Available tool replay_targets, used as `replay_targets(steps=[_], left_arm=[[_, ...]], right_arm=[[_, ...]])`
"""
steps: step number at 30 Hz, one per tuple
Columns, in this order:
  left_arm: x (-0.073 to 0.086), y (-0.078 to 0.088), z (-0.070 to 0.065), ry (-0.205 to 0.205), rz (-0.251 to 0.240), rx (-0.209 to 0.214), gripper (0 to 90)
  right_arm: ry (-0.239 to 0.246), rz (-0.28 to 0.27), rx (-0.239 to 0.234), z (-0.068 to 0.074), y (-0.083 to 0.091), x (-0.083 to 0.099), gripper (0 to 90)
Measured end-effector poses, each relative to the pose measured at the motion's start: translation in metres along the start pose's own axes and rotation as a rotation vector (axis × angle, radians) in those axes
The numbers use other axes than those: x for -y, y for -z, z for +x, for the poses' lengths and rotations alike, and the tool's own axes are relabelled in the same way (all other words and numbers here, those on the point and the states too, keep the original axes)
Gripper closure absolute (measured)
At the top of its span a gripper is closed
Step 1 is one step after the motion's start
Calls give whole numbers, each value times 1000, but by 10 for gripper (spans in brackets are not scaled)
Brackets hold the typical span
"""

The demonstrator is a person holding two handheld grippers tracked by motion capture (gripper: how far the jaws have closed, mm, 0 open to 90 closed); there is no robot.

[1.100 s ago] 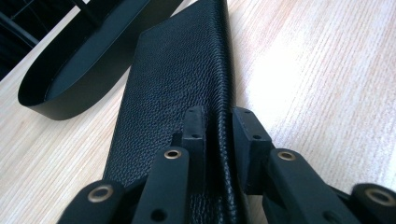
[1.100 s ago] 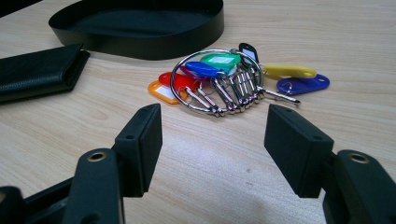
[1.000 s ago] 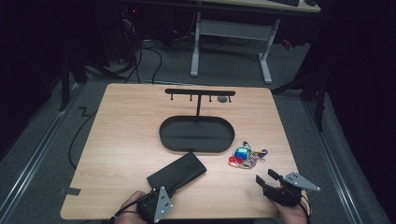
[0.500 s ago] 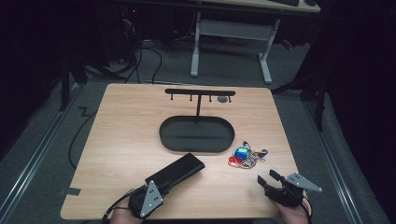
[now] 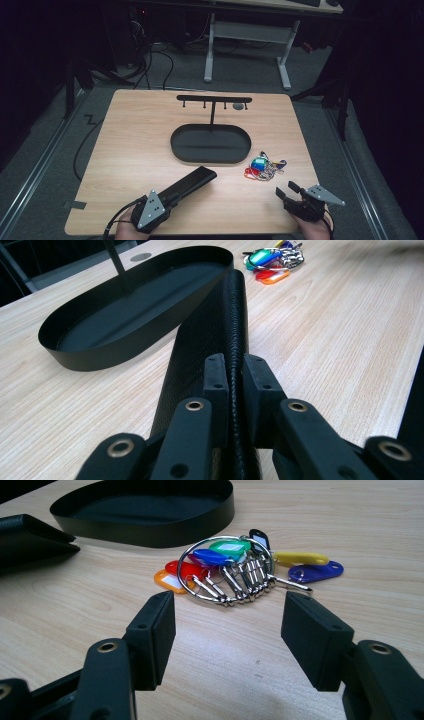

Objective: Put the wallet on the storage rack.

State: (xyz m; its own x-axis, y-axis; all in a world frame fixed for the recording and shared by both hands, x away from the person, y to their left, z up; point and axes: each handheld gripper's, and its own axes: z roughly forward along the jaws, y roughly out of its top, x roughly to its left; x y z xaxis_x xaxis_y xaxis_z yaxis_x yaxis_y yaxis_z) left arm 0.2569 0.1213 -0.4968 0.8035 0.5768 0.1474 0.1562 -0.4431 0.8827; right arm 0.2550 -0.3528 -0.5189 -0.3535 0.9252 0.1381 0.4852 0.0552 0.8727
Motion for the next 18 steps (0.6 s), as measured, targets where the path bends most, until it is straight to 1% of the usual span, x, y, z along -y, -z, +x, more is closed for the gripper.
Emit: replay_targets(steps=[2,4,6,12,13,18], left_arm=[[0,1,1,11,-5,-3,818],[-1,3,3,24,-21,-3,819],[-1,4,3,28,-24,-4,819],[0,8,7,75,-45,-8,821],[0,8,7,75,-45,-8,821],[-1,10,10,101,-56,7,822]], right_arm=[[-3,-1,0,-1,-1,0,391],[-5,4,-1,-2,-3,0,392],[-2,5,-2,-2,-4,0,392],[2,-6,-3,-1,1,0,392],[2,-6,-3,-1,1,0,392],[-9,2,-2,-3,-3,-1,391]])
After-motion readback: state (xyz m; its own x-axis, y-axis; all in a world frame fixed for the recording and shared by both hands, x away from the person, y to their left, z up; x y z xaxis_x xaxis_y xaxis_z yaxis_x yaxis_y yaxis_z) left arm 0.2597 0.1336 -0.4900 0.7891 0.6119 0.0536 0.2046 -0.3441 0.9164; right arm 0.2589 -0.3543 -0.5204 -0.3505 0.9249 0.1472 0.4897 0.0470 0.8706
